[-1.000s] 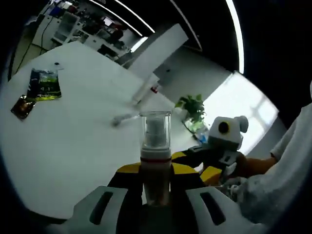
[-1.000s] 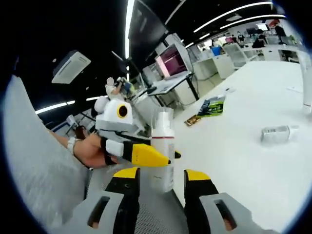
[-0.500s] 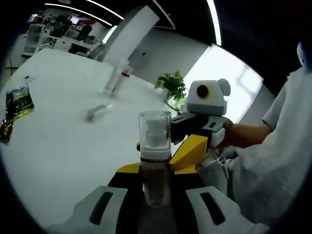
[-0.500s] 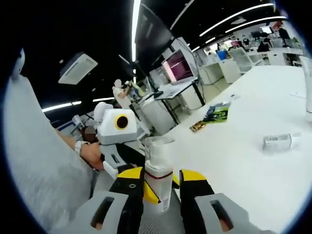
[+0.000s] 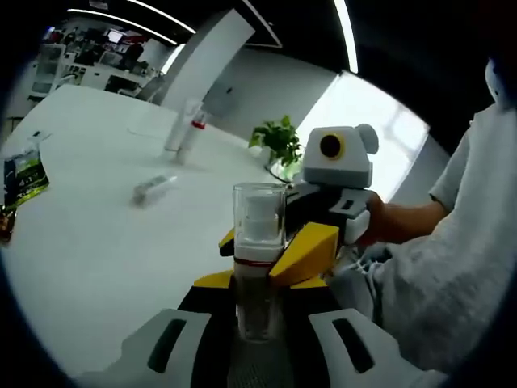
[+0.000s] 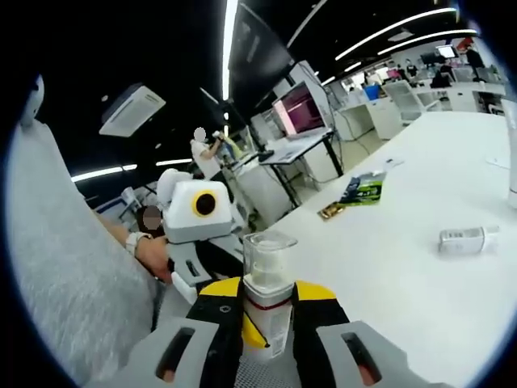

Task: Arrange the skincare products in the storage area until every visible bottle or jar stands upright without overlapping.

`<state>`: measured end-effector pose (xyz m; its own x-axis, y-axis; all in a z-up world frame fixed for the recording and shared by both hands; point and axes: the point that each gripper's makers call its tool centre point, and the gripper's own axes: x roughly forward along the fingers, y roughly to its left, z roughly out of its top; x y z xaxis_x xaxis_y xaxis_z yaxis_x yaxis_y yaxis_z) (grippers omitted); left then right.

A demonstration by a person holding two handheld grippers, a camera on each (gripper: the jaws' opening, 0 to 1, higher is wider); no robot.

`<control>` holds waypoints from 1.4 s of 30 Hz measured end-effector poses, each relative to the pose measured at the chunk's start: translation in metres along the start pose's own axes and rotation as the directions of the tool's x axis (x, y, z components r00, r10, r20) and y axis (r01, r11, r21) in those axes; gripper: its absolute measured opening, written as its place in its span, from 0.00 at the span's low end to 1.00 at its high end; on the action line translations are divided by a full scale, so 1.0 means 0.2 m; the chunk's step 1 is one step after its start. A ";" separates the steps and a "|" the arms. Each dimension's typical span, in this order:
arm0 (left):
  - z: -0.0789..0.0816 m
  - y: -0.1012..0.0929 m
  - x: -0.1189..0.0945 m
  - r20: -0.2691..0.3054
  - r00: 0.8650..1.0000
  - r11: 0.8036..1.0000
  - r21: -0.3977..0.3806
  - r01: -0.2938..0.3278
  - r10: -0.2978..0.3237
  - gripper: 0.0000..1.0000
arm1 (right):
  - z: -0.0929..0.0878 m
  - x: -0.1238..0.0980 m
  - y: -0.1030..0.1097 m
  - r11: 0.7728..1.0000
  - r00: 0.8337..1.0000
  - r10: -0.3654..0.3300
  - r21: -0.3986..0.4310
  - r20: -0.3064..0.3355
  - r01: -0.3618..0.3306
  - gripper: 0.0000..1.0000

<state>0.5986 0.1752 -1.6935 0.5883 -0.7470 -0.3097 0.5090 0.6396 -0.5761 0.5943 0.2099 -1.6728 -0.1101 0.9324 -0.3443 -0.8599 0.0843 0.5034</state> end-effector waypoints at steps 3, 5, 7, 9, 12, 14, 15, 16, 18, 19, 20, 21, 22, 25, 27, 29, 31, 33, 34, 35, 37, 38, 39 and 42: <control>-0.01 0.01 0.00 -0.011 1.000 1.000 -0.005 -0.018 0.018 0.19 | 0.04 -0.02 -0.02 1.000 0.999 -0.021 -0.020 0.032 0.022 0.17; -0.02 0.03 0.00 -0.030 0.998 0.999 0.007 -0.049 0.049 0.20 | 0.05 -0.02 -0.03 0.999 0.999 -0.031 -0.040 0.040 0.033 0.17; -0.03 0.05 0.00 -0.047 0.995 0.996 -0.003 -0.085 0.084 0.21 | 0.07 -0.04 -0.05 0.997 0.997 -0.049 -0.049 0.058 0.052 0.17; -0.05 0.05 0.00 -0.087 0.990 0.993 0.018 -0.112 0.114 0.21 | 0.10 -0.05 -0.06 0.998 0.995 -0.055 -0.039 0.089 0.058 0.17; -0.12 0.09 -0.02 -0.164 0.971 0.981 0.113 -0.158 0.175 0.20 | 0.14 -0.08 -0.10 0.997 0.989 -0.072 -0.020 0.126 0.075 0.17; -0.14 0.14 -0.05 -0.199 0.952 0.964 0.180 -0.196 0.231 0.18 | 0.16 -0.09 -0.13 0.995 0.986 -0.095 -0.029 0.135 0.100 0.17; -0.15 0.15 -0.06 -0.208 0.948 0.960 0.195 -0.202 0.242 0.17 | 0.16 -0.10 -0.14 0.994 0.986 -0.098 -0.029 0.134 0.102 0.17; -0.15 0.18 -0.08 -0.215 0.938 0.950 0.218 -0.224 0.271 0.16 | 0.17 -0.11 -0.16 0.993 0.985 -0.104 -0.031 0.135 0.110 0.17; -0.15 0.24 -0.13 -0.212 0.922 0.927 0.268 -0.263 0.323 0.14 | 0.19 -0.13 -0.19 0.991 0.982 -0.126 -0.037 0.145 0.132 0.17; -0.15 0.26 -0.15 -0.218 0.913 0.919 0.275 -0.282 0.345 0.14 | 0.19 -0.14 -0.21 0.990 0.981 -0.128 -0.034 0.145 0.134 0.18; -0.16 0.29 -0.17 -0.229 0.900 0.907 0.297 -0.299 0.371 0.14 | 0.20 -0.15 -0.22 0.989 0.980 -0.137 -0.032 0.147 0.143 0.18; -0.16 0.30 -0.18 -0.230 0.898 0.905 0.301 -0.300 0.375 0.14 | 0.21 -0.15 -0.24 0.987 0.977 -0.148 -0.035 0.151 0.154 0.18; -0.18 0.32 -0.19 -0.242 0.888 0.898 0.312 -0.311 0.392 0.14 | 0.22 -0.17 -0.26 0.986 0.975 -0.158 -0.034 0.154 0.165 0.18; -0.22 0.34 -0.22 -0.260 0.866 0.883 0.326 -0.338 0.428 0.13 | 0.25 -0.19 -0.32 0.980 0.969 -0.187 -0.033 0.163 0.195 0.18; -0.25 0.35 -0.21 -0.266 0.851 0.866 0.357 -0.349 0.452 0.12 | 0.26 -0.20 -0.35 0.977 0.965 -0.204 -0.033 0.165 0.212 0.18; -0.26 0.35 -0.19 -0.265 0.837 0.822 0.471 -0.320 0.479 0.09 | 0.27 -0.22 -0.38 0.972 0.960 -0.224 -0.031 0.169 0.232 0.18; -0.27 0.35 -0.16 -0.267 0.838 0.808 0.509 -0.297 0.476 0.06 | 0.29 -0.24 -0.42 0.967 0.954 -0.244 -0.028 0.172 0.252 0.18; -0.27 0.35 -0.16 -0.264 0.838 0.813 0.495 -0.306 0.477 0.06 | 0.30 -0.26 -0.45 0.961 0.949 -0.264 -0.033 0.173 0.273 0.18; -0.26 0.35 -0.17 -0.259 0.840 0.812 0.495 -0.309 0.477 0.06 | 0.31 -0.26 -0.47 0.960 0.947 -0.270 -0.033 0.175 0.280 0.18; -0.26 0.35 -0.17 -0.257 0.839 0.811 0.495 -0.312 0.479 0.07 | 0.32 -0.28 -0.48 0.957 0.944 -0.279 -0.031 0.178 0.289 0.18; -0.28 0.36 -0.17 -0.264 0.832 0.799 0.518 -0.306 0.489 0.07 | 0.33 -0.30 -0.53 0.949 0.936 -0.303 -0.034 0.179 0.314 0.18; -0.29 0.35 -0.16 -0.274 0.830 0.798 0.525 -0.295 0.486 0.08 | 0.34 -0.32 -0.55 0.945 0.932 -0.314 -0.034 0.181 0.325 0.18; -0.29 0.35 -0.16 -0.278 0.827 0.797 0.529 -0.292 0.488 0.07 | 0.34 -0.33 -0.58 0.939 0.927 -0.330 -0.034 0.180 0.341 0.18; -0.30 0.36 -0.17 -0.284 0.823 0.797 0.529 -0.293 0.492 0.07 | 0.36 -0.36 -0.65 0.927 0.915 -0.363 -0.035 0.177 0.374 0.18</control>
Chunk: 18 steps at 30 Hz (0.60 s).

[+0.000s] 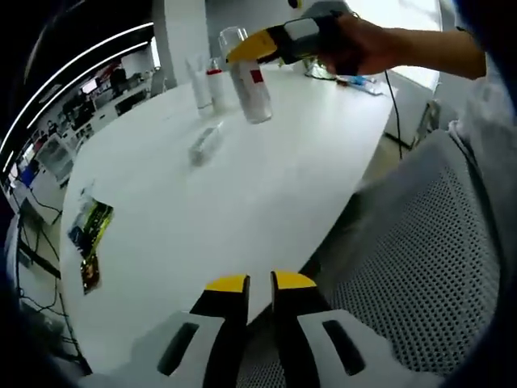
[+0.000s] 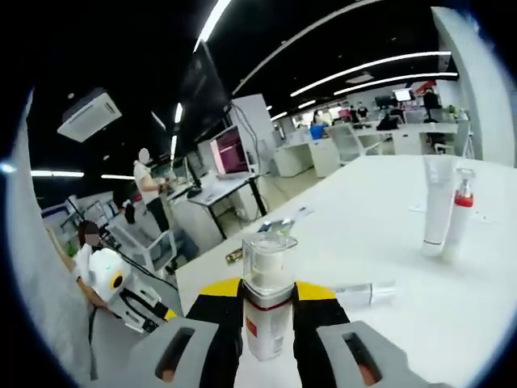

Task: Arrange the skincare products in the storage area until every visible bottle or jar stands upright without overlapping.

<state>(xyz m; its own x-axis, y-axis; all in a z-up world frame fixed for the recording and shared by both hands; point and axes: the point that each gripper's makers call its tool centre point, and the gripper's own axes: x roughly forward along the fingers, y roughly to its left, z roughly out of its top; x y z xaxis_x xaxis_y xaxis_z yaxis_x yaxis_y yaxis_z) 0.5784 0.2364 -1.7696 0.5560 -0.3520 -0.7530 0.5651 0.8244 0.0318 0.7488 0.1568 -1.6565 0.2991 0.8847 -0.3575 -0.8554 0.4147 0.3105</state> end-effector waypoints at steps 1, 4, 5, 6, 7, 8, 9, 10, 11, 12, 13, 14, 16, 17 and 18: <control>0.00 0.00 0.00 -0.001 1.000 1.000 0.001 -0.004 0.004 0.07 | 0.01 0.00 -0.04 1.000 1.000 -0.015 -0.003 -0.001 0.015 0.18; -0.02 0.01 0.01 -0.013 1.000 1.000 0.005 -0.008 0.009 0.07 | 0.03 0.01 -0.12 0.998 0.998 -0.053 0.015 0.022 0.053 0.18; -0.02 0.01 0.01 -0.018 1.000 1.000 0.014 -0.012 0.012 0.06 | 0.04 0.01 -0.13 0.998 0.998 -0.055 0.023 0.023 0.055 0.18; -0.03 0.01 0.01 -0.026 1.000 1.000 0.018 -0.014 0.015 0.06 | 0.04 0.02 -0.16 0.998 0.998 -0.064 0.028 0.026 0.063 0.18; -0.03 0.01 0.01 -0.030 0.999 1.000 0.016 -0.014 0.014 0.06 | 0.05 0.02 -0.18 0.997 0.997 -0.072 0.025 0.029 0.071 0.18; -0.04 0.01 0.01 -0.035 0.999 1.000 0.015 -0.014 0.015 0.06 | 0.06 0.03 -0.20 0.997 0.996 -0.081 0.020 0.030 0.081 0.18; -0.04 0.01 0.01 -0.038 0.999 1.000 0.018 -0.017 0.017 0.06 | 0.07 0.03 -0.23 0.995 0.995 -0.094 0.013 0.033 0.094 0.18; -0.04 0.02 0.01 -0.036 0.999 1.000 0.020 -0.018 0.019 0.06 | 0.07 0.04 -0.25 0.995 0.994 -0.103 0.007 0.031 0.103 0.18; -0.04 0.02 0.01 -0.033 0.999 1.000 0.018 -0.018 0.019 0.06 | 0.08 0.04 -0.29 0.992 0.992 -0.122 -0.012 0.034 0.123 0.18; -0.04 0.02 0.01 -0.035 0.999 1.000 0.015 -0.018 0.019 0.06 | 0.09 0.05 -0.32 0.991 0.991 -0.132 -0.022 0.039 0.133 0.18; -0.04 0.02 0.01 -0.037 0.999 1.000 0.016 -0.020 0.020 0.06 | 0.10 0.05 -0.35 0.989 0.989 -0.141 -0.038 0.039 0.143 0.18; -0.04 0.02 0.01 -0.038 0.999 1.000 0.016 -0.019 0.020 0.06 | 0.11 0.06 -0.37 0.988 0.988 -0.149 -0.043 0.037 0.150 0.18; -0.05 0.01 0.01 -0.045 0.999 1.000 0.015 -0.013 0.014 0.06 | 0.13 0.07 -0.43 0.983 0.985 -0.167 -0.074 0.040 0.169 0.18; -0.05 0.01 0.02 -0.047 0.999 1.000 0.018 -0.012 0.013 0.06 | 0.14 0.07 -0.46 0.981 0.984 -0.174 -0.081 0.042 0.177 0.18; -0.05 0.01 0.02 -0.052 0.999 1.000 0.019 -0.011 0.012 0.06 | 0.14 0.08 -0.49 0.979 0.983 -0.179 -0.086 0.045 0.183 0.18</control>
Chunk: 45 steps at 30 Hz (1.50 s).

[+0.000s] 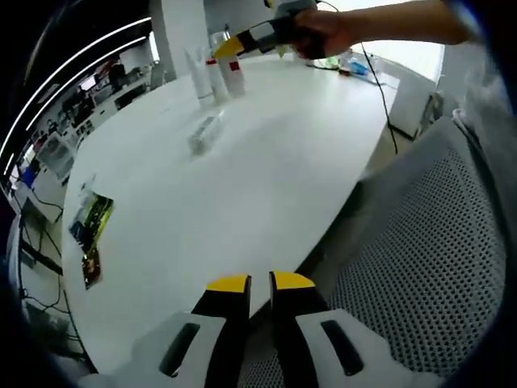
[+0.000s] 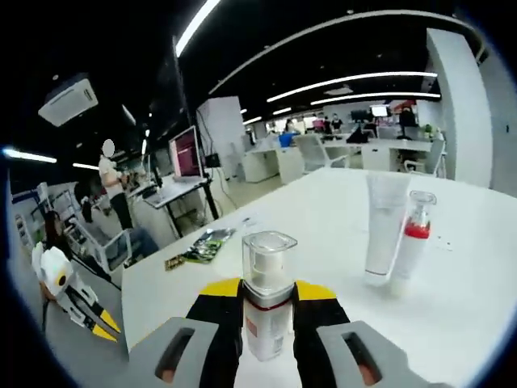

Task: Arrange the skincare products in the storage area until every visible bottle or jar stands upright without overlapping.

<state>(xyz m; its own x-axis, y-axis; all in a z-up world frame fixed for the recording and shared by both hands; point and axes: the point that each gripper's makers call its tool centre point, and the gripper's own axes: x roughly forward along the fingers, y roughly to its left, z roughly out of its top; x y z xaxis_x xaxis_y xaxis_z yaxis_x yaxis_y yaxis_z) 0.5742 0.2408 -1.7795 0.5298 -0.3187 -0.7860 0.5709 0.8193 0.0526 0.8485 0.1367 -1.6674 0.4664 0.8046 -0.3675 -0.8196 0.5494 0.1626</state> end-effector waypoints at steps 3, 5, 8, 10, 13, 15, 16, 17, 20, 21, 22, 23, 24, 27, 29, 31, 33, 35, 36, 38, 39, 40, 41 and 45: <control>0.00 0.00 0.00 -0.005 1.000 1.000 -0.001 0.002 -0.002 0.05 | 0.01 0.03 -0.07 1.000 1.000 -0.019 -0.020 0.009 0.019 0.18; -0.01 0.00 0.00 -0.010 1.000 1.000 -0.002 0.002 -0.002 0.05 | 0.01 0.05 -0.11 0.999 1.000 -0.023 -0.023 0.013 0.023 0.18; -0.02 -0.01 0.01 -0.023 1.000 1.000 -0.003 0.008 -0.008 0.05 | 0.01 0.09 -0.16 0.999 0.999 -0.035 -0.037 0.018 0.035 0.18; -0.03 -0.01 0.01 -0.028 1.000 1.000 0.000 0.009 -0.009 0.04 | 0.00 0.12 -0.20 0.998 0.999 -0.038 -0.041 0.012 0.038 0.18; -0.03 -0.01 0.01 -0.032 0.999 1.000 -0.003 0.011 -0.011 0.04 | -0.01 0.15 -0.24 0.998 0.999 -0.033 -0.049 0.011 0.033 0.18; -0.03 -0.01 0.02 -0.037 0.999 1.000 -0.003 0.013 -0.013 0.04 | -0.02 0.17 -0.27 0.997 0.999 -0.030 -0.064 0.012 0.031 0.18; -0.04 -0.01 0.02 -0.039 0.999 1.000 -0.003 0.014 -0.014 0.04 | -0.02 0.18 -0.28 0.997 0.999 -0.029 -0.067 0.014 0.030 0.18; -0.04 -0.01 0.02 -0.040 0.999 1.000 -0.004 0.014 -0.014 0.04 | -0.02 0.20 -0.29 0.997 1.000 -0.027 -0.071 0.015 0.028 0.18; -0.04 -0.01 0.02 -0.046 0.999 1.000 -0.007 0.017 -0.017 0.04 | -0.04 0.24 -0.32 0.996 1.000 -0.021 -0.088 0.022 0.022 0.18; -0.04 -0.01 0.02 -0.047 0.999 1.000 -0.008 0.017 -0.018 0.04 | -0.04 0.25 -0.33 0.994 1.000 -0.021 -0.103 0.021 0.023 0.18; -0.04 -0.01 0.02 -0.047 0.999 1.000 -0.008 0.018 -0.018 0.04 | -0.04 0.25 -0.34 0.994 1.000 -0.022 -0.110 0.022 0.025 0.18; -0.05 -0.01 0.02 -0.051 0.999 1.000 -0.009 0.018 -0.018 0.04 | -0.05 0.27 -0.35 0.993 0.999 -0.028 -0.116 0.028 0.031 0.18; -0.05 -0.01 0.02 -0.052 0.998 1.000 -0.009 0.018 -0.019 0.04 | -0.05 0.28 -0.36 0.992 0.999 -0.027 -0.119 0.029 0.031 0.18; -0.06 -0.01 0.02 -0.059 0.998 1.000 -0.012 0.020 -0.021 0.03 | -0.07 0.31 -0.38 0.990 0.999 -0.039 -0.137 0.022 0.042 0.18; -0.06 -0.01 0.02 -0.062 0.998 1.000 -0.012 0.022 -0.023 0.03 | -0.08 0.33 -0.39 0.988 0.999 -0.041 -0.147 0.023 0.044 0.18; -0.06 -0.02 0.03 -0.068 0.997 1.000 -0.014 0.026 -0.027 0.03 | -0.09 0.35 -0.40 0.987 0.999 -0.044 -0.154 0.023 0.047 0.18; -0.07 -0.02 0.03 -0.074 0.997 1.000 -0.015 0.027 -0.028 0.03 | -0.10 0.36 -0.41 0.984 0.998 -0.054 -0.168 0.028 0.058 0.18; -0.07 -0.02 0.02 -0.074 0.997 0.999 -0.017 0.028 -0.029 0.03 | -0.09 0.38 -0.42 0.983 0.998 -0.055 -0.173 0.039 0.061 0.18; -0.07 -0.02 0.03 -0.075 0.997 0.999 -0.019 0.029 -0.030 0.03 | -0.09 0.38 -0.43 0.982 0.997 -0.059 -0.179 0.043 0.066 0.18; -0.08 -0.02 0.03 -0.081 0.996 0.999 -0.019 0.033 -0.034 0.03 | -0.10 0.39 -0.44 0.980 0.997 -0.062 -0.185 0.044 0.069 0.18; -0.08 -0.02 0.03 -0.082 0.996 0.999 -0.018 0.034 -0.035 0.03 | -0.10 0.40 -0.45 0.979 0.997 -0.063 -0.190 0.044 0.070 0.18; -0.08 -0.02 0.03 -0.083 0.996 0.999 -0.017 0.034 -0.035 0.03 | -0.10 0.40 -0.45 0.977 0.997 -0.067 -0.199 0.045 0.075 0.18; -0.08 -0.02 0.03 -0.083 0.996 0.999 -0.017 0.034 -0.036 0.03 | -0.11 0.40 -0.46 0.976 0.996 -0.074 -0.204 0.043 0.081 0.18; -0.08 -0.02 0.03 -0.085 0.996 0.999 -0.018 0.036 -0.037 0.03 | -0.09 0.40 -0.46 0.978 0.995 -0.059 -0.196 0.076 0.073 0.18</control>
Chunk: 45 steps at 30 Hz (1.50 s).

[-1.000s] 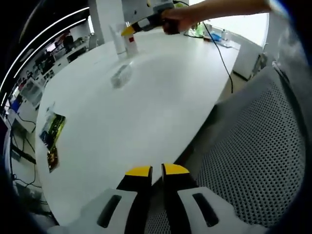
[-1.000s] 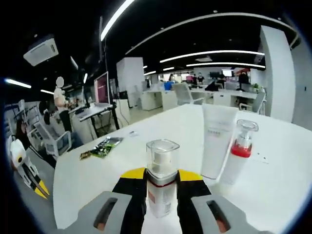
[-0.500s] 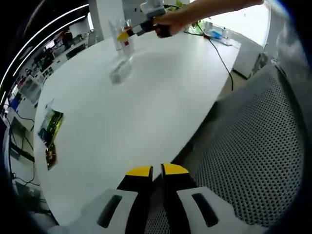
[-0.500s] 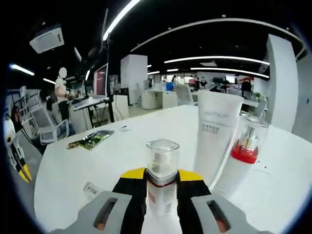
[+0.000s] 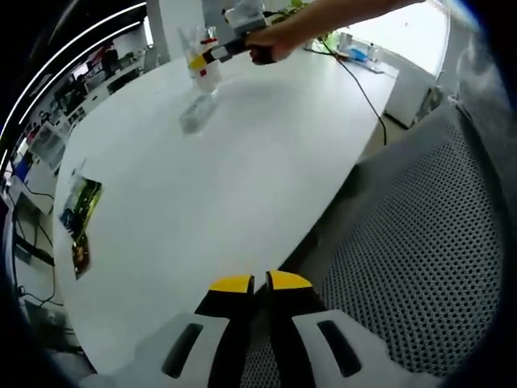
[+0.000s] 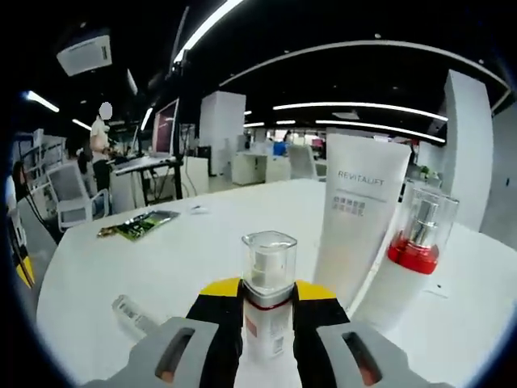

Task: Arrange the skincare products in the storage area until every visible bottle or jar stands upright without overlapping.

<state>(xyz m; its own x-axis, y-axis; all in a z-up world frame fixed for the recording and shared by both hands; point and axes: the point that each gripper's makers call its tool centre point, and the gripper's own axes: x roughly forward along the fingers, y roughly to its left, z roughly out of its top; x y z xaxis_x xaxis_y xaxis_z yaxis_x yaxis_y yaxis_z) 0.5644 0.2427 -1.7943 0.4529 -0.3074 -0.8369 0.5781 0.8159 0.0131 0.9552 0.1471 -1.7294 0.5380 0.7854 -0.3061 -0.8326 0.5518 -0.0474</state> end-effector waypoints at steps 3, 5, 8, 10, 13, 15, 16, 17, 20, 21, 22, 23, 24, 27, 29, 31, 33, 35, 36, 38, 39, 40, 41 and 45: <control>0.00 0.00 0.00 0.002 1.000 1.000 0.000 0.000 0.000 0.03 | 0.00 -0.01 0.00 1.000 1.000 0.005 0.004 0.023 -0.005 0.18; 0.00 0.00 0.00 0.001 1.000 1.000 -0.002 0.000 0.000 0.03 | 0.00 -0.02 -0.01 1.000 1.000 -0.002 0.018 0.029 0.002 0.18; 0.00 0.00 0.00 0.000 1.000 1.000 0.000 0.000 0.000 0.02 | -0.01 -0.03 -0.01 1.000 1.000 0.004 0.000 0.027 -0.004 0.18; 0.00 0.00 0.00 0.000 1.000 1.000 0.001 0.001 -0.001 0.02 | -0.01 -0.04 -0.01 1.000 1.000 0.004 0.004 0.026 -0.004 0.18; 0.00 0.00 0.00 -0.001 1.000 1.000 0.003 0.001 -0.001 0.02 | -0.02 -0.05 -0.02 1.000 1.000 0.000 0.009 0.026 -0.001 0.18; 0.00 0.00 0.00 0.000 1.000 1.000 0.003 0.001 -0.001 0.02 | -0.02 -0.05 -0.02 1.000 1.000 0.002 0.002 0.016 -0.002 0.18; 0.00 0.00 0.00 0.000 1.000 1.000 0.003 0.001 -0.001 0.02 | -0.02 -0.05 -0.01 1.000 1.000 0.003 -0.007 0.006 -0.003 0.19; 0.00 0.00 0.00 0.000 1.000 1.000 0.005 0.002 -0.002 0.02 | -0.02 -0.04 -0.01 1.000 1.000 0.003 -0.011 0.002 -0.003 0.19; 0.00 0.00 0.00 -0.002 1.000 1.000 0.008 0.004 -0.004 0.02 | -0.02 -0.03 -0.03 1.000 1.000 -0.007 -0.022 -0.024 0.007 0.19; 0.00 0.00 0.00 0.000 1.000 1.000 0.009 0.003 -0.003 0.02 | -0.03 -0.03 -0.04 1.000 1.000 -0.010 -0.024 -0.029 0.009 0.19; 0.00 0.00 0.00 0.002 1.000 1.000 0.009 0.003 -0.003 0.02 | -0.03 -0.03 -0.05 1.000 0.999 -0.013 -0.026 -0.031 0.012 0.19; 0.00 0.00 0.00 0.001 1.000 1.000 0.009 0.003 -0.003 0.02 | -0.03 -0.03 -0.07 0.999 0.999 -0.023 -0.024 -0.037 0.023 0.19; 0.00 0.00 0.00 -0.001 1.000 1.000 0.011 0.002 -0.002 0.01 | -0.03 -0.02 -0.08 0.999 0.999 -0.028 -0.018 -0.040 0.028 0.19; 0.00 0.00 0.00 -0.002 1.000 1.000 0.011 0.000 0.000 0.01 | -0.03 -0.01 -0.10 0.999 0.998 -0.040 -0.014 -0.050 0.040 0.19; 0.00 0.00 0.00 -0.002 1.000 1.000 0.010 -0.002 0.002 0.01 | -0.03 0.00 -0.11 0.999 0.997 -0.047 -0.008 -0.060 0.047 0.19; 0.00 0.00 0.00 -0.002 1.000 1.000 0.012 -0.002 0.003 0.01 | -0.04 0.00 -0.12 0.998 0.996 -0.058 0.005 -0.070 0.058 0.19; 0.00 0.00 0.00 0.000 1.000 1.000 0.008 -0.004 0.004 0.01 | -0.04 0.00 -0.12 0.998 0.995 -0.063 0.022 -0.076 0.065 0.19; 0.01 0.01 0.00 0.011 1.000 1.000 0.005 -0.006 0.006 0.01 | -0.07 -0.01 -0.12 0.997 0.992 -0.070 0.018 -0.101 0.072 0.21; 0.01 0.01 0.00 0.009 1.000 1.000 0.006 -0.005 0.005 0.01 | -0.08 -0.01 -0.12 0.997 0.991 -0.076 0.019 -0.111 0.078 0.24; 0.00 0.00 0.00 0.000 1.000 1.000 0.013 -0.002 0.002 0.01 | -0.09 -0.02 -0.13 0.995 0.990 -0.083 0.047 -0.112 0.089 0.28; 0.00 0.00 0.00 0.001 1.000 1.000 0.012 -0.002 0.002 0.01 | -0.09 -0.02 -0.13 0.993 0.990 -0.093 0.060 -0.110 0.099 0.29; 0.00 0.00 0.00 0.002 1.000 1.000 0.011 -0.002 0.002 0.01 | -0.10 -0.02 -0.13 0.991 0.988 -0.098 0.075 -0.117 0.107 0.27; 0.00 0.00 0.00 0.004 1.000 1.000 0.011 -0.002 0.002 0.01 | -0.11 -0.03 -0.14 0.989 0.986 -0.107 0.090 -0.126 0.118 0.25; 0.00 0.00 0.00 0.001 1.000 1.000 0.014 -0.001 0.001 0.01 | -0.14 -0.04 -0.13 0.986 0.982 -0.116 0.105 -0.149 0.133 0.24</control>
<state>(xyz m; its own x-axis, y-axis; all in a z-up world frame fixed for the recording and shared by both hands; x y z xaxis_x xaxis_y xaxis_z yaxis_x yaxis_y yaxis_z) 0.5650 0.2424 -1.7944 0.4539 -0.3070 -0.8365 0.5869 0.8094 0.0214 0.9684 0.1195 -1.7528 0.6056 0.6655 -0.4363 -0.7354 0.6776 0.0127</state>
